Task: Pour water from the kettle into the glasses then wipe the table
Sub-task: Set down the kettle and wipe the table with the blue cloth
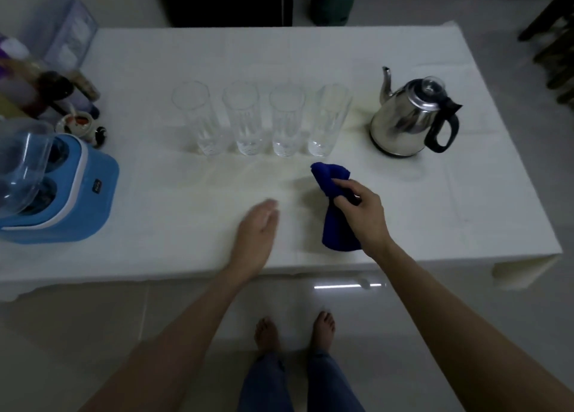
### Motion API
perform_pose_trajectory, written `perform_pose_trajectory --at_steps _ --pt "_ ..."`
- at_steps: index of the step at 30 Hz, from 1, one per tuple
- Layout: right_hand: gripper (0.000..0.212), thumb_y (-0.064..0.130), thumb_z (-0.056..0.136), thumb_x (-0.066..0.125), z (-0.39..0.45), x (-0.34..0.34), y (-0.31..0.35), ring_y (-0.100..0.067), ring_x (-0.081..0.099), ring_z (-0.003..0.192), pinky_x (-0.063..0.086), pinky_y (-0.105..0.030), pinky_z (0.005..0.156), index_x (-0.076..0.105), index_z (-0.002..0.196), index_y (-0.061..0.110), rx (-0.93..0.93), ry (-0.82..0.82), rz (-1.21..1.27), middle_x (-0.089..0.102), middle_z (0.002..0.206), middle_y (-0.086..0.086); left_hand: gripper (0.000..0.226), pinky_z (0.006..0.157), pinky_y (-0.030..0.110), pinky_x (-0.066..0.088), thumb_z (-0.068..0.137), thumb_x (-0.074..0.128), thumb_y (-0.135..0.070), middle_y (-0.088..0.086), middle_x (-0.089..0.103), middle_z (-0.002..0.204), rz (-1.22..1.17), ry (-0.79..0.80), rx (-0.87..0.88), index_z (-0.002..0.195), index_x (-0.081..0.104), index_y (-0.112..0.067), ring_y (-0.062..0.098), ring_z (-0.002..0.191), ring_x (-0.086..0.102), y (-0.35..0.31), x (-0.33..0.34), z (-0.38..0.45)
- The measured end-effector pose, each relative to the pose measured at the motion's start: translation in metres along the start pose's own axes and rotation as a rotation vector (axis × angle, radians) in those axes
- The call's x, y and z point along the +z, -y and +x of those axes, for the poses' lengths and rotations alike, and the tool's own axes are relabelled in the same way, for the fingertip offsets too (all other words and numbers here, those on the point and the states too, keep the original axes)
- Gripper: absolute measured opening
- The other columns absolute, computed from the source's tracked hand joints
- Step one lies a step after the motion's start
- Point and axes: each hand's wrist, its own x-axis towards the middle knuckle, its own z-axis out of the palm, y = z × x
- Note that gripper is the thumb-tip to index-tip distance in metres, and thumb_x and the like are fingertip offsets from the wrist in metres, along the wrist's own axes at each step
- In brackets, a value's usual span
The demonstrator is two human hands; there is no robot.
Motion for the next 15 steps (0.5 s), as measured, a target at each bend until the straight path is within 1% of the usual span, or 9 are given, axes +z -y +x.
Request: perform_pose_trajectory --at_steps 1,2,3,4,6,8,10,12,15 --pt "0.037 0.010 0.086 0.064 -0.003 -0.006 0.006 -0.017 0.065 0.103 0.053 -0.031 0.086 0.071 0.118 0.027 0.041 0.008 0.071 0.068 0.118 0.002 0.032 0.096 0.006 0.036 0.100 0.047 -0.029 -0.003 0.061 0.127 -0.100 0.116 -0.037 0.126 0.061 -0.016 0.010 0.119 0.055 -0.026 0.011 -0.002" --pt "0.036 0.008 0.086 0.065 -0.006 -0.012 0.011 -0.018 0.067 0.100 0.053 -0.030 0.084 0.072 0.117 0.026 0.070 0.023 0.134 0.070 0.114 0.000 0.026 0.088 0.005 0.041 0.099 0.050 -0.033 -0.013 0.065 0.117 -0.171 0.212 -0.055 0.118 0.065 -0.025 0.005 0.111 0.059 -0.047 0.023 -0.003" --pt "0.035 0.007 0.086 0.067 -0.008 -0.018 0.015 -0.019 0.068 0.099 0.053 -0.030 0.084 0.072 0.116 0.024 0.087 0.041 0.179 0.071 0.113 -0.002 0.021 0.086 0.010 0.045 0.097 0.051 -0.037 -0.017 0.068 0.109 -0.233 0.269 -0.059 0.110 0.067 -0.030 0.003 0.105 0.062 -0.063 0.034 -0.004" --pt "0.033 0.008 0.087 0.068 -0.009 -0.024 0.018 -0.019 0.068 0.100 0.053 -0.032 0.087 0.073 0.115 0.023 0.100 0.057 0.221 0.071 0.112 -0.003 0.021 0.086 0.016 0.049 0.095 0.054 -0.041 -0.017 0.070 0.104 -0.286 0.292 -0.053 0.106 0.068 -0.030 0.003 0.101 0.065 -0.077 0.042 -0.004" --pt "0.026 0.019 0.089 0.064 -0.009 -0.040 0.024 -0.019 0.068 0.104 0.053 -0.037 0.094 0.074 0.113 0.025 0.152 0.079 0.296 0.073 0.112 -0.002 0.026 0.087 0.026 0.054 0.089 0.061 -0.043 -0.012 0.072 0.102 -0.307 0.274 -0.051 0.109 0.067 -0.026 0.004 0.095 0.067 -0.097 0.056 -0.004" --pt "0.029 0.025 0.093 0.053 -0.005 -0.059 0.026 -0.019 0.066 0.106 0.051 -0.041 0.099 0.075 0.112 0.027 0.214 0.101 0.366 0.072 0.115 -0.001 0.030 0.086 0.029 0.056 0.087 0.067 -0.036 -0.009 0.071 0.104 -0.273 0.256 -0.057 0.114 0.064 -0.023 0.005 0.094 0.067 -0.107 0.067 0.001" --pt "0.040 0.010 0.093 0.045 0.002 -0.080 0.022 -0.019 0.064 0.110 0.051 -0.042 0.100 0.072 0.118 0.025 0.190 0.125 0.312 0.067 0.125 -0.001 0.027 0.085 0.032 0.057 0.087 0.067 -0.030 -0.007 0.072 0.103 -0.299 0.248 -0.072 0.112 0.064 -0.020 0.009 0.093 0.069 -0.114 0.079 0.007" --pt "0.052 -0.005 0.088 0.044 0.008 -0.099 0.015 -0.017 0.058 0.118 0.051 -0.038 0.100 0.067 0.125 0.024 0.097 0.118 0.191 0.058 0.137 0.002 0.021 0.085 0.035 0.058 0.089 0.066 -0.025 -0.004 0.073 0.101 -0.367 0.233 -0.115 0.109 0.065 -0.019 0.012 0.091 0.070 -0.120 0.093 0.015" --pt "0.058 -0.012 0.086 0.045 0.021 -0.123 -0.001 -0.010 0.048 0.128 0.048 -0.028 0.101 0.063 0.131 0.020 -0.016 0.032 0.087 0.048 0.146 0.007 0.022 0.086 0.039 0.058 0.089 0.066 -0.019 -0.002 0.073 0.103 -0.504 0.219 -0.225 0.111 0.064 -0.017 0.017 0.094 0.070 -0.127 0.122 0.028"
